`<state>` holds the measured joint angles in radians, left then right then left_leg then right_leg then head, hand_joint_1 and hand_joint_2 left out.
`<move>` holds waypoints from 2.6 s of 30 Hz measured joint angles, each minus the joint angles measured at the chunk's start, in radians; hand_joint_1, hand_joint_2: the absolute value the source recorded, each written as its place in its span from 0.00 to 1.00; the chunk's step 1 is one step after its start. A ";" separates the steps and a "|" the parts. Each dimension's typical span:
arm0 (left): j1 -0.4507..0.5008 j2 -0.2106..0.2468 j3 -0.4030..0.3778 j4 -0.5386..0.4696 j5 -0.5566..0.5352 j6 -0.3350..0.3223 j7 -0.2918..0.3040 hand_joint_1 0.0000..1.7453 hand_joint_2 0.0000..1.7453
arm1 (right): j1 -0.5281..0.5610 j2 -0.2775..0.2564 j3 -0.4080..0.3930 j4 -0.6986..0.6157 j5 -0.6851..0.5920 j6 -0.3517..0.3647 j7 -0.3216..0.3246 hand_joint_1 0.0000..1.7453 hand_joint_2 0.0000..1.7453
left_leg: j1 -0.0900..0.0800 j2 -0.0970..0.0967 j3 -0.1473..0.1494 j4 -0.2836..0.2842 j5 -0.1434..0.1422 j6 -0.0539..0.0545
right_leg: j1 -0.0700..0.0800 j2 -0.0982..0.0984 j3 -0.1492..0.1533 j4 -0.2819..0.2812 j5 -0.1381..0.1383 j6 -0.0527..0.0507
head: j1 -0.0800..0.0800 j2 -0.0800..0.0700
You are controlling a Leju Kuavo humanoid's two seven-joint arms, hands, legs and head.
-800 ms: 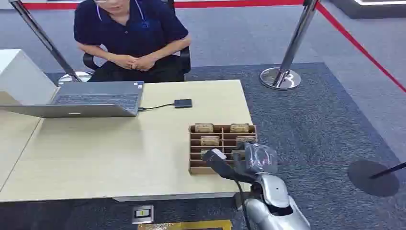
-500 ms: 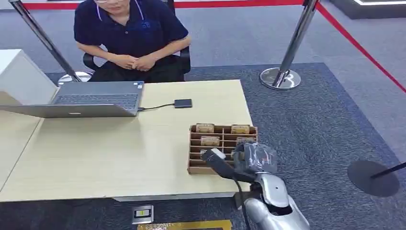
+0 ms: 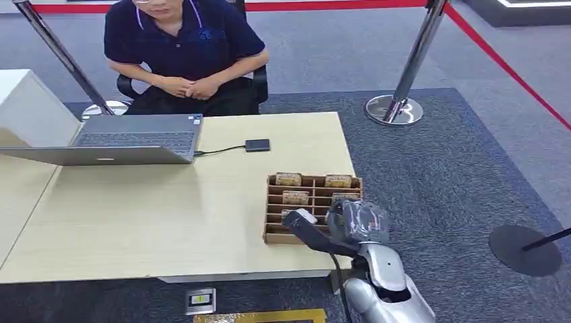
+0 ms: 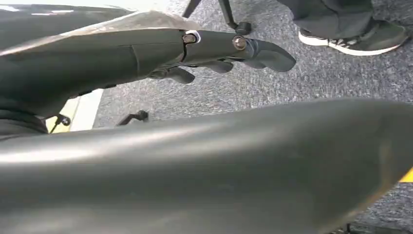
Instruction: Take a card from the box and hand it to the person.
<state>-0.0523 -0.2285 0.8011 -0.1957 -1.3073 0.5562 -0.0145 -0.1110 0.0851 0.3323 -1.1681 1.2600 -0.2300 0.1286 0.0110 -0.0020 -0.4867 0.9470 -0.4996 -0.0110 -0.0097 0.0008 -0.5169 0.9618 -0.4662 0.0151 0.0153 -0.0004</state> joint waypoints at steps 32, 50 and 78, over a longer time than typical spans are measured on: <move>0.000 -0.001 0.000 0.006 0.014 0.010 -0.006 0.00 0.00 | -0.013 0.017 0.000 0.009 0.008 -0.004 -0.015 0.86 1.00 | 0.000 0.000 0.000 0.000 0.000 0.000 | 0.000 0.000 0.000 0.000 0.000 0.000 | 0.000 0.000; 0.000 -0.001 0.000 0.007 0.017 0.016 -0.011 0.00 0.00 | -0.014 0.018 0.000 0.009 0.016 -0.009 -0.016 0.85 1.00 | 0.000 0.000 0.000 0.000 0.000 0.000 | 0.000 0.000 0.000 0.000 0.000 0.000 | 0.000 0.000; 0.000 -0.002 0.002 0.008 0.038 0.020 -0.026 0.00 0.00 | -0.004 -0.008 0.003 -0.123 0.005 -0.066 -0.057 0.05 1.00 | 0.000 0.000 0.000 0.000 0.000 0.000 | 0.000 0.000 0.000 0.000 0.000 0.000 | 0.000 0.000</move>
<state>-0.0519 -0.2304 0.8030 -0.1881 -1.2695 0.5764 -0.0408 -0.1154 0.0770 0.3353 -1.2909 1.2653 -0.2956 0.0713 0.0110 -0.0020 -0.4869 0.9470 -0.4996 -0.0111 -0.0098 0.0008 -0.5170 0.9618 -0.4662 0.0150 0.0149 -0.0004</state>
